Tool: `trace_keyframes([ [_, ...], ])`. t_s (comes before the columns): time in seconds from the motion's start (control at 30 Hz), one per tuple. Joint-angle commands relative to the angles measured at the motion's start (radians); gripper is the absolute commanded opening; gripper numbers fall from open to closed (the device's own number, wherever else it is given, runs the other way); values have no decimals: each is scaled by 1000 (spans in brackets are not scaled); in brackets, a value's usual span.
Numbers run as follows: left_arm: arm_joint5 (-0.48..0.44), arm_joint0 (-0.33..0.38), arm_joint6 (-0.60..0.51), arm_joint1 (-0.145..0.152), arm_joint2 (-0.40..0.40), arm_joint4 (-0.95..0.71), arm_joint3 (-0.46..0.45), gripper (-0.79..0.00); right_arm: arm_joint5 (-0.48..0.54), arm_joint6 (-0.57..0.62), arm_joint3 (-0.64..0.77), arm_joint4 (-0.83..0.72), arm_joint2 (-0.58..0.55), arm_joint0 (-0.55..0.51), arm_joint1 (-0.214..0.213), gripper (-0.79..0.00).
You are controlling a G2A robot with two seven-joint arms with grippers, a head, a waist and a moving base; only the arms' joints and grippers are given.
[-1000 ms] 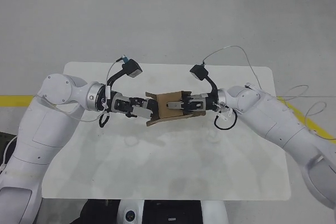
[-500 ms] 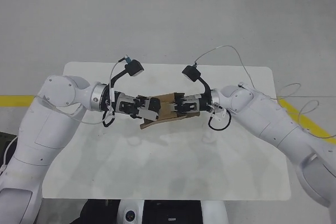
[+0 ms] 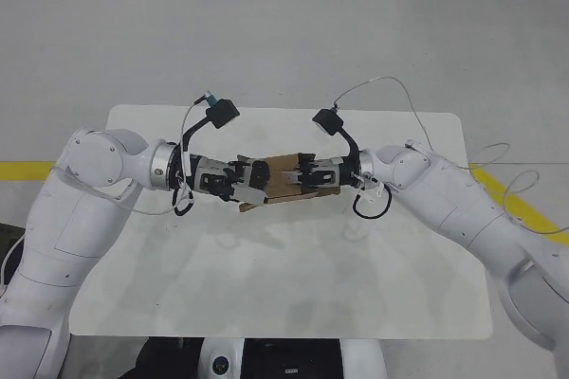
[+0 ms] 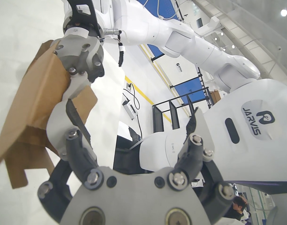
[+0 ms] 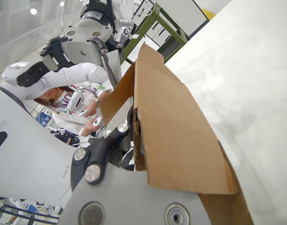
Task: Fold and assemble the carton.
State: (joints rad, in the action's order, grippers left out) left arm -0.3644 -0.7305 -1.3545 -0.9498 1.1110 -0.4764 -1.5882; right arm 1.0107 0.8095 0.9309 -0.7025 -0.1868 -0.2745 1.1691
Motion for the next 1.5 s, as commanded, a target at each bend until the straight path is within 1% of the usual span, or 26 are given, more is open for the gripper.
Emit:
trace_keyframes([
  [0.0, -2, 0, -7, 1, 8, -9, 5, 0, 2, -2, -14, -2, -8, -2, -7, -785],
  [0.2, -2, -2, -4, 2, 2, 25, 45, 0, 2, -2, -10, -4, -36, -20, -38, -785],
  [0.47, 1, 1, 26, -5, -40, 99, 77, 0, -10, 10, 69, 24, -31, -43, -81, -785],
  [0.7, 3, 13, 42, -7, -46, 110, 88, 0, -28, 28, 129, 10, -21, -64, -104, -785],
  [0.87, 2, 18, 38, -8, -46, 107, 87, 0, -49, 49, 172, 4, -11, -63, -107, -785],
  [1.07, 20, 15, 22, -10, -57, 90, 84, 0, -66, 66, 199, 7, 2, -52, -100, -785],
  [1.47, 22, 20, 1, -9, -52, 63, 81, 0, -77, 77, 193, -2, 17, -40, -82, -785],
])
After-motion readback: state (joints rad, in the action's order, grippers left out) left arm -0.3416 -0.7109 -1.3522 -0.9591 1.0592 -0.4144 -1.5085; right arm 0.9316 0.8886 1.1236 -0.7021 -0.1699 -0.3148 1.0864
